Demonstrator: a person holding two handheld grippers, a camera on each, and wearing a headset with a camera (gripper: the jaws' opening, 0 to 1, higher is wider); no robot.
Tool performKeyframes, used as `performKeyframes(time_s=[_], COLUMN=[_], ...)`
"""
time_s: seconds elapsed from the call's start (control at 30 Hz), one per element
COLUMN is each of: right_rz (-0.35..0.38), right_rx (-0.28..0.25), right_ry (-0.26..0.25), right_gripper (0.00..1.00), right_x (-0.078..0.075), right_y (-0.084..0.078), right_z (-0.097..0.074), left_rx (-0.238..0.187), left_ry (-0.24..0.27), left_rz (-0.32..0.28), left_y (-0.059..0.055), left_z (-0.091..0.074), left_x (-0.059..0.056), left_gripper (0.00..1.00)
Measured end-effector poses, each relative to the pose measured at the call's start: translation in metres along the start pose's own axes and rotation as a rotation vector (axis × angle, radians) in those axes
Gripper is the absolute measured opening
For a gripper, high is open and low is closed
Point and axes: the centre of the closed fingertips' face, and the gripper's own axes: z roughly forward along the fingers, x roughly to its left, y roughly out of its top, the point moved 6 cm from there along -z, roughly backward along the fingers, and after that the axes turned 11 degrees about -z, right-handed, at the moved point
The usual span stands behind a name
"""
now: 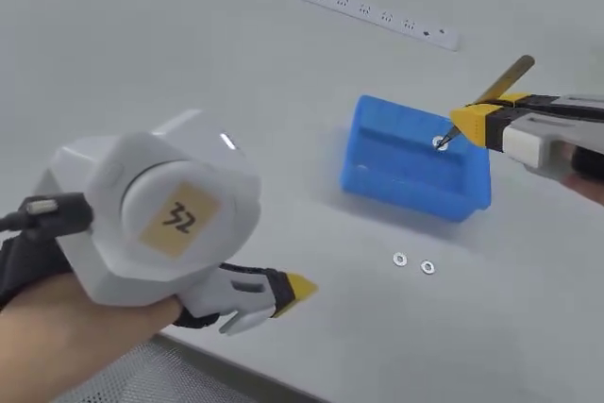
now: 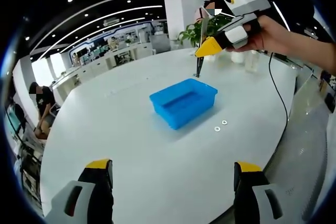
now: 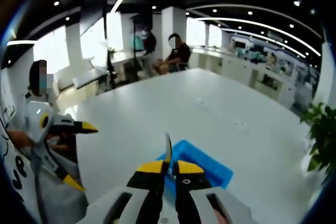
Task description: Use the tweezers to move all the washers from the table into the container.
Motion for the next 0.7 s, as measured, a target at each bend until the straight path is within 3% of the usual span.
performKeyframes(time_s=[0.7], right_rz=[0.004], right_rx=[0.068], right_ry=[0.03], right_gripper=[0.04], right_x=[-0.01], right_y=[-0.035], right_z=[0.045], left_rx=[0.004], left_ry=[0.008], left_rz=[0.0], left_y=[-0.002], left_z=[0.0], left_x=[0.003], left_gripper=[0.98])
